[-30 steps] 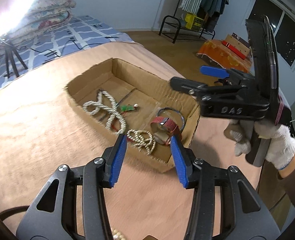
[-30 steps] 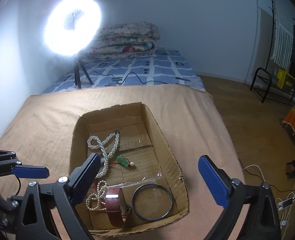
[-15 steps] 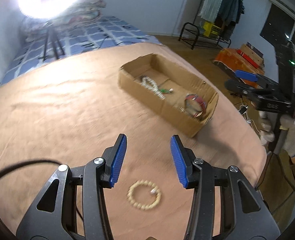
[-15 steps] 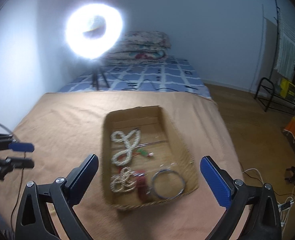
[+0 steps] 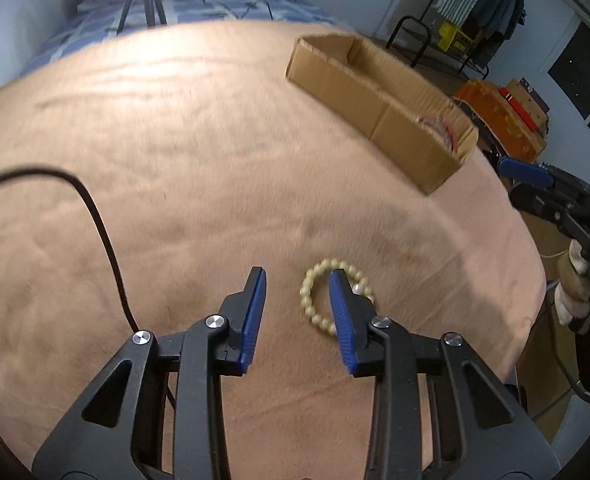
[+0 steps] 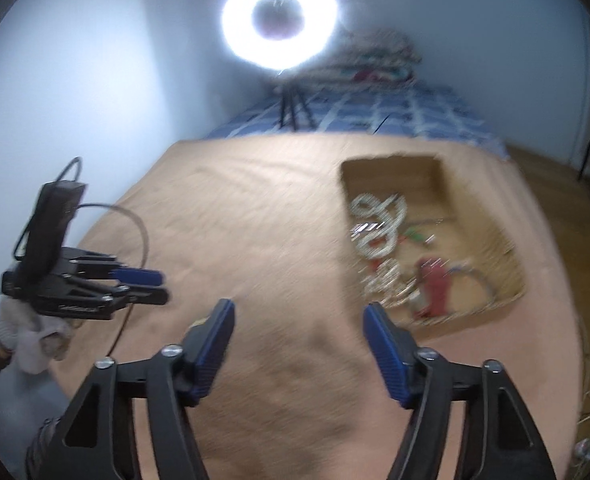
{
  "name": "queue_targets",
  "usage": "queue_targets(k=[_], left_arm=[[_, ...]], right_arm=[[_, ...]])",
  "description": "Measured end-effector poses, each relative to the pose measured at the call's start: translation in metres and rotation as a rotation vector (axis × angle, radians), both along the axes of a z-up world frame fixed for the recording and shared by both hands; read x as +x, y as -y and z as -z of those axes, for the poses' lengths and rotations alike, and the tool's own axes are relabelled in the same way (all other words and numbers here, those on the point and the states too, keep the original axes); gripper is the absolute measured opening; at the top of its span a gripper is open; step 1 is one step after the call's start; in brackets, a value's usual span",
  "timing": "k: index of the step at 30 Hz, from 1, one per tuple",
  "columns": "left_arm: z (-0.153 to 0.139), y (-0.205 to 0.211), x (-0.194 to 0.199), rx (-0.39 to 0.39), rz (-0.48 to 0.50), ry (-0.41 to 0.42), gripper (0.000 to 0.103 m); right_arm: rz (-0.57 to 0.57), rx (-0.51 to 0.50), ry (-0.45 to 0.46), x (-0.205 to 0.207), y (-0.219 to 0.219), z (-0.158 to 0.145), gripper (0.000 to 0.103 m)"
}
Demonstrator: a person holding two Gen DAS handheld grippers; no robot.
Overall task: Organize jewelry
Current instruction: 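Withdraw both tools from the box toward the pale green bead bracelet, then close the left tool on the pale green bead bracelet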
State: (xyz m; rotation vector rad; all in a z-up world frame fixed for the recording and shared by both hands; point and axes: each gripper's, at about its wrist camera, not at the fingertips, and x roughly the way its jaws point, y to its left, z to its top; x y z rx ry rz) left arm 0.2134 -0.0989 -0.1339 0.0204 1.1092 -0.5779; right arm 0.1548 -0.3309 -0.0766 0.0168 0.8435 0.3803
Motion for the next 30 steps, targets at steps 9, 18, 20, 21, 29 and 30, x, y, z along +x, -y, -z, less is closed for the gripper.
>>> queue_targets(k=[9,18,20,21,29,30], left_arm=[[0.025,0.009,-0.001,0.035,0.011,-0.036,0.033],[0.040,0.023,-0.001,0.079,0.039,-0.025,0.029],[0.042,0.024,-0.001,0.080,0.038,-0.026,0.024],[0.043,0.024,-0.001,0.078,0.036,-0.024,0.022],[0.047,0.027,-0.009,0.141,0.048,0.044,0.007],[0.046,0.027,-0.010,0.138,0.047,0.049,0.006]], right_arm=[[-0.088,0.015,-0.111,-0.011,-0.032,0.039,0.041],[-0.154,0.024,-0.136,-0.013,-0.048,0.055,0.027],[-0.192,0.011,-0.132,-0.013,-0.058,0.057,0.025],[-0.214,-0.002,-0.129,-0.013,-0.064,0.059,0.024],[-0.332,-0.131,-0.113,-0.008,-0.100,0.070,0.019],[-0.332,-0.135,-0.113,-0.007,-0.101,0.071,0.019]])
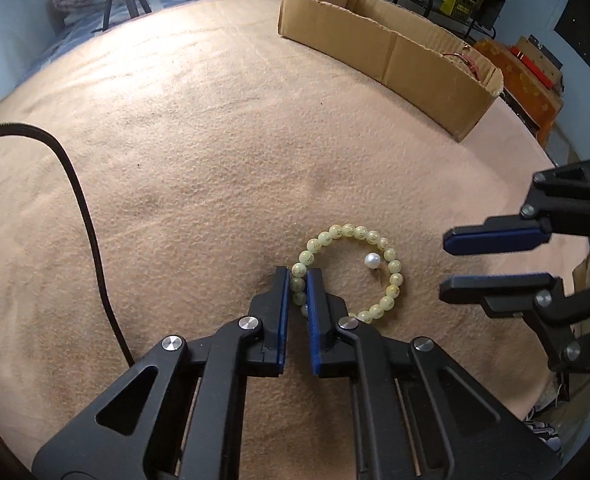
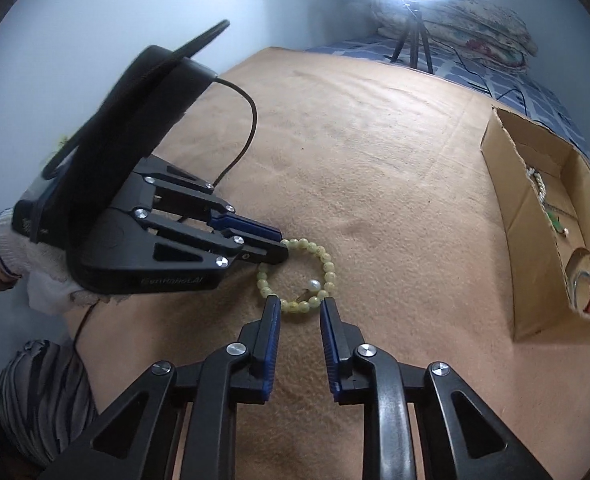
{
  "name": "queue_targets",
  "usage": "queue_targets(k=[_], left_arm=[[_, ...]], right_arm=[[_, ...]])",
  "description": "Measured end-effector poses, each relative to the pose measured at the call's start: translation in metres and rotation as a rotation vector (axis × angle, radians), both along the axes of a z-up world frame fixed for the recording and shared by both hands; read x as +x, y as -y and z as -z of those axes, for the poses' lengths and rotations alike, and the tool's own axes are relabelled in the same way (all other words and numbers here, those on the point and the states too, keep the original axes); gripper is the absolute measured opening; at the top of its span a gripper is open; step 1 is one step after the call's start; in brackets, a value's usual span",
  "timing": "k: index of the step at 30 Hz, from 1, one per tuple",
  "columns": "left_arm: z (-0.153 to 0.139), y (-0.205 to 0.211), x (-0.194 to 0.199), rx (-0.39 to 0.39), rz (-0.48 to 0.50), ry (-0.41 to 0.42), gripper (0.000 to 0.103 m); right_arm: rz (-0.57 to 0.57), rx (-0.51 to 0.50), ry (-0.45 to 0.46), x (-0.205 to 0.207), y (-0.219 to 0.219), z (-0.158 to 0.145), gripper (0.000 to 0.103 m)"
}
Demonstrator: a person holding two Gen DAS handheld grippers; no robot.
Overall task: Organize jewelry
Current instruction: 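Close the left tool on the pale green bead bracelet, then close the right tool on the second small pearl pendant while the left tool lifts the bracelet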
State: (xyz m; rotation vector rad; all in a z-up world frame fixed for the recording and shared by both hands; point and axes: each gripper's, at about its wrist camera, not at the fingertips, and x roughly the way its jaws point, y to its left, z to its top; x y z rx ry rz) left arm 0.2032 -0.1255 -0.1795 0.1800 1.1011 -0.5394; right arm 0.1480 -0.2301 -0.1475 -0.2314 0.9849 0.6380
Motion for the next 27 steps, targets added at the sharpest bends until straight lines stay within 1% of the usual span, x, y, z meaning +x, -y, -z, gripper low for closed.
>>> queue_targets(k=[2,4,8,9,13,18,24,27], left_arm=[[-0.001,-0.004,-0.001,-0.002,-0.005,0.006,0.006],[-0.003,-0.013,-0.003,-0.026,-0.022,0.003,0.006],[-0.007,-0.032,-0.007,-0.034,-0.055,0.016,0.006],[-0.007,-0.038,-0.007,-0.044,-0.067,0.014,0.006],[-0.013,-0.063,-0.011,-0.124,-0.126,-0.009,0.005],[-0.035,-0.081,-0.025,-0.168,-0.140,0.028,0.005],[-0.062,-0.101,-0.039,-0.190,-0.158,0.068,0.005],[-0.067,-0.113,-0.044,-0.194,-0.174,0.081,0.005]], right_arm=[[0.000,-0.002,-0.002,0.002,0.001,0.000,0.019],[0.000,-0.006,-0.005,0.003,0.002,0.002,0.019],[-0.003,-0.012,-0.008,0.004,0.003,0.004,0.019],[-0.002,-0.009,-0.009,0.004,0.002,0.004,0.019],[-0.006,-0.001,-0.016,0.005,-0.001,0.006,0.019],[-0.021,-0.002,-0.021,0.003,-0.008,0.009,0.019],[-0.057,0.015,-0.020,0.001,-0.023,0.009,0.019],[-0.080,0.025,-0.020,0.002,-0.037,0.010,0.019]])
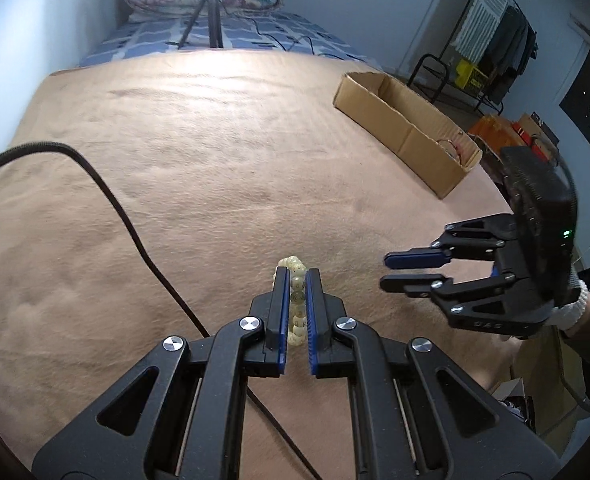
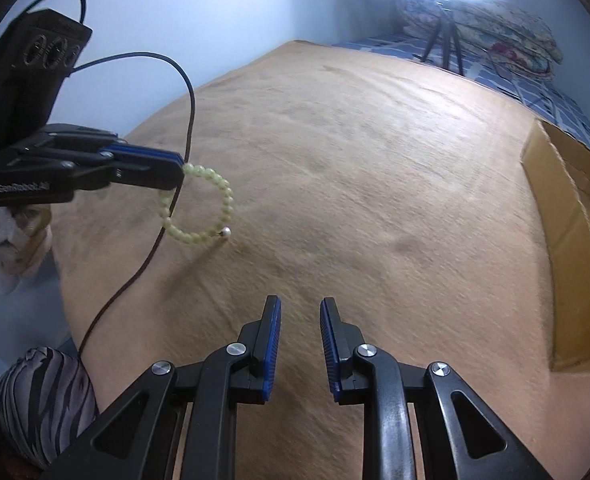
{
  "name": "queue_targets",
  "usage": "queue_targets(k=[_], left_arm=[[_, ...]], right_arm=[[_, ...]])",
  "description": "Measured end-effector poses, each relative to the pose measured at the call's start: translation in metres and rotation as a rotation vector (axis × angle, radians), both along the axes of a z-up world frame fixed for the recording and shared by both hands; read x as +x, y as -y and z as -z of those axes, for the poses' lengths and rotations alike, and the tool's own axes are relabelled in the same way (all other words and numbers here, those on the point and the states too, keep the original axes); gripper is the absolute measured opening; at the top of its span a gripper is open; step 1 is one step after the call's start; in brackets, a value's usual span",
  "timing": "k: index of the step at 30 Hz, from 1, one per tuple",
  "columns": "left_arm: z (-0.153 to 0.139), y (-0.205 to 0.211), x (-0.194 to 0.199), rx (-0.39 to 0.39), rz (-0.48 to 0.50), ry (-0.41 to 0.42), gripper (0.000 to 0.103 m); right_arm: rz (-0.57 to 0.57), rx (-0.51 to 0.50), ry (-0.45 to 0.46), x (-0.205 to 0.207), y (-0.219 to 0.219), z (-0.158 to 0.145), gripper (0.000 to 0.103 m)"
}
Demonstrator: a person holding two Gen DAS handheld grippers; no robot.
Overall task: Organize jewelry
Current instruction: 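Close the right tool on the second small pearl pendant while the left tool lifts the bracelet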
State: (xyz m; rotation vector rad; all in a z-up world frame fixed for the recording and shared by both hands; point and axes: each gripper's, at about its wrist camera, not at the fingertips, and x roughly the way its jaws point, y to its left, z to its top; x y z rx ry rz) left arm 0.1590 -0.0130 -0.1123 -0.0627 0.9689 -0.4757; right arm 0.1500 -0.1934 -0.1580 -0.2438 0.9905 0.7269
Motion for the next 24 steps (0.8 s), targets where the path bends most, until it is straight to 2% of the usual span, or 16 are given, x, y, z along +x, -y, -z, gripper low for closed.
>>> queue_targets(k=[9,15,24], left_arm=[[0.007,-0.037,-0.011,0.017,-0.077,-0.013,0.005],[0.014,-0.054,-0.015,0.014,-0.114,-0.028,0.005],[0.016,-0.061,-0.019,0.011,-0.124,-0.029,0.005]], right_arm=[[-0.112,0.025,0.001,0.005,-0.054,0.007,0.020],[-0.167,-0.007,-0.001,0.008,-0.084,0.016,0.020],[-0.189,-0.050,-0.009,0.012,-0.098,0.022,0.018]])
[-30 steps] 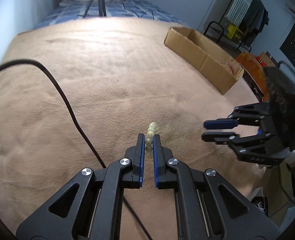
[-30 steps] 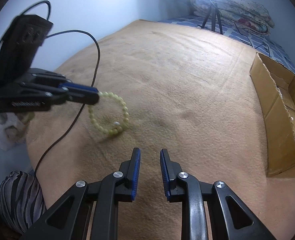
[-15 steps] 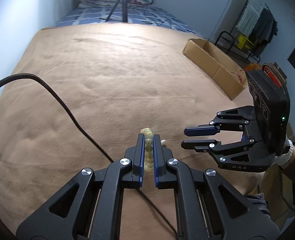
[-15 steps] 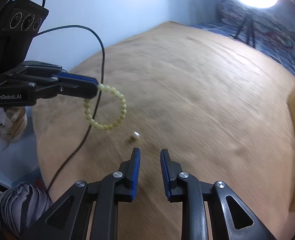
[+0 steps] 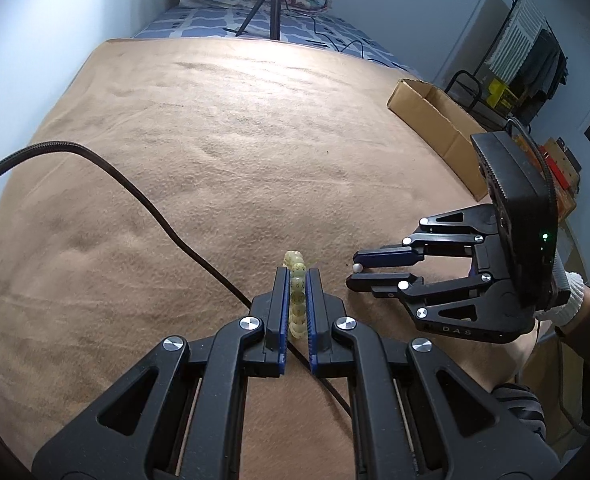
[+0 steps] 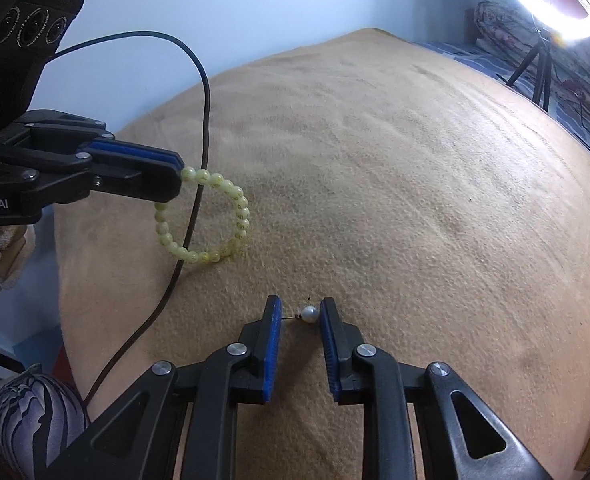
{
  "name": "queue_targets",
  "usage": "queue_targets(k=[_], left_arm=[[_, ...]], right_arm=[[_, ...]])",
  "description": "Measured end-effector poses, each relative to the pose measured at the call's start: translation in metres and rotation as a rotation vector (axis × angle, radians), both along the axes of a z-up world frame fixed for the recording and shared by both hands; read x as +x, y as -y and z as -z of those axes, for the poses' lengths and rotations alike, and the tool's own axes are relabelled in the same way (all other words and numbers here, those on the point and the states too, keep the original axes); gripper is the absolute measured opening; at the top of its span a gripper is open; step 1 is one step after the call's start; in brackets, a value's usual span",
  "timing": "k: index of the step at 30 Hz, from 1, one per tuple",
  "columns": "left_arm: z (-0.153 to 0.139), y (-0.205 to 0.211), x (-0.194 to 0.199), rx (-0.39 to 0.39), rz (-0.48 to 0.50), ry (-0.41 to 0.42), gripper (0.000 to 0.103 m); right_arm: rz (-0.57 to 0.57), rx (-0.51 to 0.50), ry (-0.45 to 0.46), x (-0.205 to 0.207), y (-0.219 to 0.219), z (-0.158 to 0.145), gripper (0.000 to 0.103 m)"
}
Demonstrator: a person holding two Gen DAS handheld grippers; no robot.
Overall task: Organize jewelry
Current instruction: 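Close the right tool on the second small pearl pendant while the left tool lifts the bracelet, then carry the bracelet in the left tool and pendant in the right tool to the box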
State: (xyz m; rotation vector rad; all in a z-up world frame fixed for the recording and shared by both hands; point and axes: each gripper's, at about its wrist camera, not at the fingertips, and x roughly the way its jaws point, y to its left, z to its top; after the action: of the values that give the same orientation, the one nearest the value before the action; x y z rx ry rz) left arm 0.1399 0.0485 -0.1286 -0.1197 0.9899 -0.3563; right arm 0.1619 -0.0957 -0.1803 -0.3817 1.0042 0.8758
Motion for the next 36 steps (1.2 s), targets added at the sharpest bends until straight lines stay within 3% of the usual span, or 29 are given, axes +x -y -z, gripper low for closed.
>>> queue_targets(k=[4,6,25,36], left_arm=[[0.001,0.000,-0.001,-0.003,0.001,-0.002,0.005],[0.000,0.001,-0.001,-0.007,0.001,0.001,0.005],[-0.018,0.010,0.003,-0.012,0.026,0.035,0.005],[-0.047,0.047,0.027,-0.019,0.092,0.101,0.005]], right_arm=[[0.001,-0.002,0.004,0.000,0.001,0.000,0.017],[0.006,0.004,0.006,0.000,0.002,-0.003,0.009],[0.114,0.097,0.035,0.000,0.051,-0.034,0.009],[0.226,0.146,0.102,-0.001,0.111,-0.066,0.009]])
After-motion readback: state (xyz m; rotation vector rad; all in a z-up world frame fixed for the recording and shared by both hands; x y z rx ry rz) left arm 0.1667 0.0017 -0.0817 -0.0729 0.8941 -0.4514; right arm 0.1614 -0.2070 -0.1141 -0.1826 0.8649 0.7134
